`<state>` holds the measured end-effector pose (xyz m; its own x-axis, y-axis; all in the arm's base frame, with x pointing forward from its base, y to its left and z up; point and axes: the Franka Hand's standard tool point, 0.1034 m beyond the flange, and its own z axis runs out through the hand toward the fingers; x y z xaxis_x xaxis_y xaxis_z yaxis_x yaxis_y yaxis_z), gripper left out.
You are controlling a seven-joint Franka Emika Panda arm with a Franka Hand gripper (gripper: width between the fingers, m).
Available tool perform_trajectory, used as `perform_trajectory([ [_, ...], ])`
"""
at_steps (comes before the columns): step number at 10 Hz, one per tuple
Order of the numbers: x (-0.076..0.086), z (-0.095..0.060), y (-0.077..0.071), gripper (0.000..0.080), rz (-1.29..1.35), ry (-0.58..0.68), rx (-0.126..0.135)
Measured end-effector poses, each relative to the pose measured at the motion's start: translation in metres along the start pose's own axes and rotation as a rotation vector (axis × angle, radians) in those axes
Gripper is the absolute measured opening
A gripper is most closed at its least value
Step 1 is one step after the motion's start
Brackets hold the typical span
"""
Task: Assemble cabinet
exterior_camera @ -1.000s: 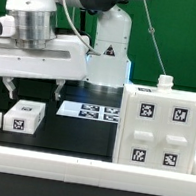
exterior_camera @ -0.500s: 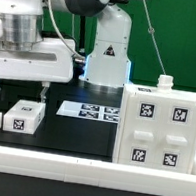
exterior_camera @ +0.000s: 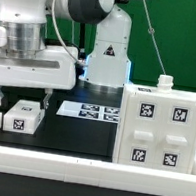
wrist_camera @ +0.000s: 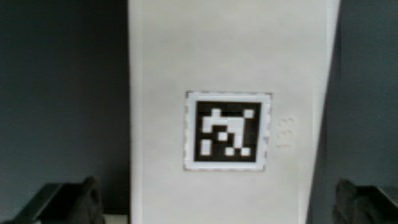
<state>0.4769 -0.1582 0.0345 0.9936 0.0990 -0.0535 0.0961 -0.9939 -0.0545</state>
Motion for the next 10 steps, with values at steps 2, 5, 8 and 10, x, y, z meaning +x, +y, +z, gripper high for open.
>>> perform_trajectory([
  [2, -0.003, 0.006, 0.0, 0.0649, -0.001, -0.009, 0.001],
  [5, -0.006, 0.018, -0.002, 0.0649, -0.004, -0.021, 0.001],
  [8, -0.004, 0.026, -0.005, 0.0649, -0.019, -0.005, -0.019],
  [10, -0.004, 0.026, -0.005, 0.0554, -0.017, -0.005, -0.019],
])
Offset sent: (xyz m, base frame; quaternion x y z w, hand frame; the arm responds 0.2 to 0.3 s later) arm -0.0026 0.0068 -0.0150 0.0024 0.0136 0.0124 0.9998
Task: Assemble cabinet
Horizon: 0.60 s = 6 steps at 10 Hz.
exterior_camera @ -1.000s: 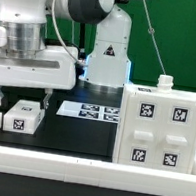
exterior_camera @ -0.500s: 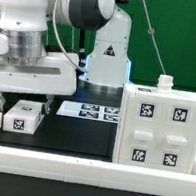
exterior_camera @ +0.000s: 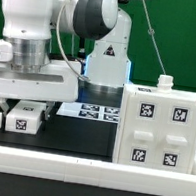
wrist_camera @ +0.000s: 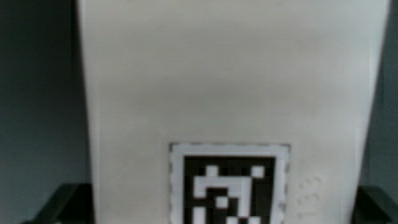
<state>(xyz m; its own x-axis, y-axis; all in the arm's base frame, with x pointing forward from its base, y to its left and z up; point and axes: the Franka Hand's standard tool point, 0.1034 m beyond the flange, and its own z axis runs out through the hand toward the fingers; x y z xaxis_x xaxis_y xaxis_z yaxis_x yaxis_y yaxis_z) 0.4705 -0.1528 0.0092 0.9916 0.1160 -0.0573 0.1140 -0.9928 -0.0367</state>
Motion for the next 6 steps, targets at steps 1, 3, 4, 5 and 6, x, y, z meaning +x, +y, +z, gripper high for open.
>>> perform_trajectory([
  [1, 0.0, 0.0, -0.0001, 0.0555, 0.0, 0.0, 0.0],
  [3, 0.0, 0.0, -0.0001, 0.0555, 0.0, 0.0, 0.0],
  [4, 0.0, 0.0, -0.0001, 0.0555, 0.0, 0.0, 0.0],
  [5, 0.0, 0.0, -0.0001, 0.0555, 0.0, 0.0, 0.0],
  [6, 0.0012, -0.004, -0.0032, 0.0555, 0.019, -0.012, 0.011],
])
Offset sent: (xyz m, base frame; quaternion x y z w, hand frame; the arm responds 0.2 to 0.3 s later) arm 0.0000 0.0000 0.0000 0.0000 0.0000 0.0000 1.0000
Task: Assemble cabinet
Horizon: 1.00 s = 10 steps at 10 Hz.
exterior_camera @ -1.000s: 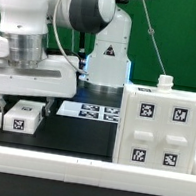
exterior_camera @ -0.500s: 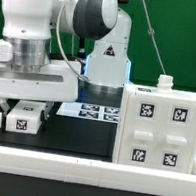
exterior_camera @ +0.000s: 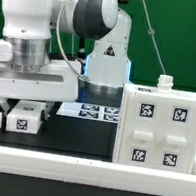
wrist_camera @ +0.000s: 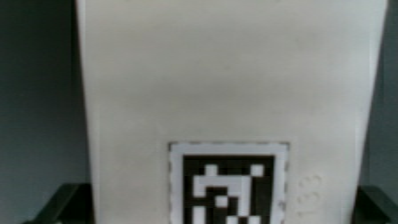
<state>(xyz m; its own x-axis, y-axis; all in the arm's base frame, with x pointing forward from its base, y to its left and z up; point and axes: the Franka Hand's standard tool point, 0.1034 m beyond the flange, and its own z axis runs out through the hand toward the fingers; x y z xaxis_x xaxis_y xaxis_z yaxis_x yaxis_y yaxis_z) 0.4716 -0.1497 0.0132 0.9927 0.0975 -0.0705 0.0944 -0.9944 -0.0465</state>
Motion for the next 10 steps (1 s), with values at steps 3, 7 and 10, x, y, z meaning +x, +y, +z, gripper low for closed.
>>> perform_trajectory([
  [3, 0.021, -0.066, -0.031, 0.0557, 0.076, -0.018, 0.06],
  [7, 0.05, -0.107, -0.076, 0.0557, 0.123, -0.02, 0.067],
  [10, 0.054, -0.111, -0.078, 0.0557, 0.107, -0.014, 0.048],
])
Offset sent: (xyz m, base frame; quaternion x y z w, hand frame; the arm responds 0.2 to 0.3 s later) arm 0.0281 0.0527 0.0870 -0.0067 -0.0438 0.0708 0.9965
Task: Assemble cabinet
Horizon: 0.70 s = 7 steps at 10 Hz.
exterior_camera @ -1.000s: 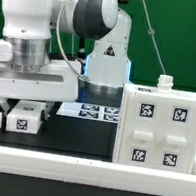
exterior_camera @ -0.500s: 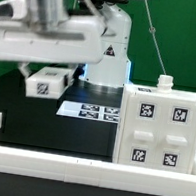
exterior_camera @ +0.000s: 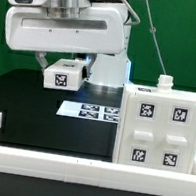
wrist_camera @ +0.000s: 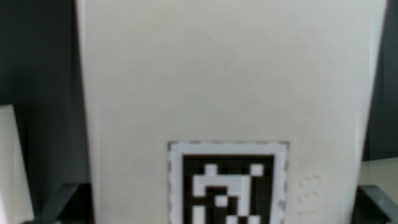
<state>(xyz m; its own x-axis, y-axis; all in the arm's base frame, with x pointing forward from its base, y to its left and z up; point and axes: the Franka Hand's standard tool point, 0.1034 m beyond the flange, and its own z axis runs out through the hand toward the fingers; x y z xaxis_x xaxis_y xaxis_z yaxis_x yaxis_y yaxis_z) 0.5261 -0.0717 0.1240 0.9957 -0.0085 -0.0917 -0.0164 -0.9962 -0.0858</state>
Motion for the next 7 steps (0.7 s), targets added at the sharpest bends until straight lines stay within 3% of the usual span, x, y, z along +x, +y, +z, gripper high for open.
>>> perform_trajectory([
  [2, 0.028, -0.042, -0.039, 0.0557, -0.026, 0.028, -0.018],
  [4, 0.047, -0.069, -0.071, 0.0557, -0.022, 0.04, -0.012],
  [5, 0.055, -0.082, -0.081, 0.0557, -0.02, 0.047, -0.008],
  [7, 0.055, -0.079, -0.079, 0.0557, -0.025, 0.05, -0.01],
])
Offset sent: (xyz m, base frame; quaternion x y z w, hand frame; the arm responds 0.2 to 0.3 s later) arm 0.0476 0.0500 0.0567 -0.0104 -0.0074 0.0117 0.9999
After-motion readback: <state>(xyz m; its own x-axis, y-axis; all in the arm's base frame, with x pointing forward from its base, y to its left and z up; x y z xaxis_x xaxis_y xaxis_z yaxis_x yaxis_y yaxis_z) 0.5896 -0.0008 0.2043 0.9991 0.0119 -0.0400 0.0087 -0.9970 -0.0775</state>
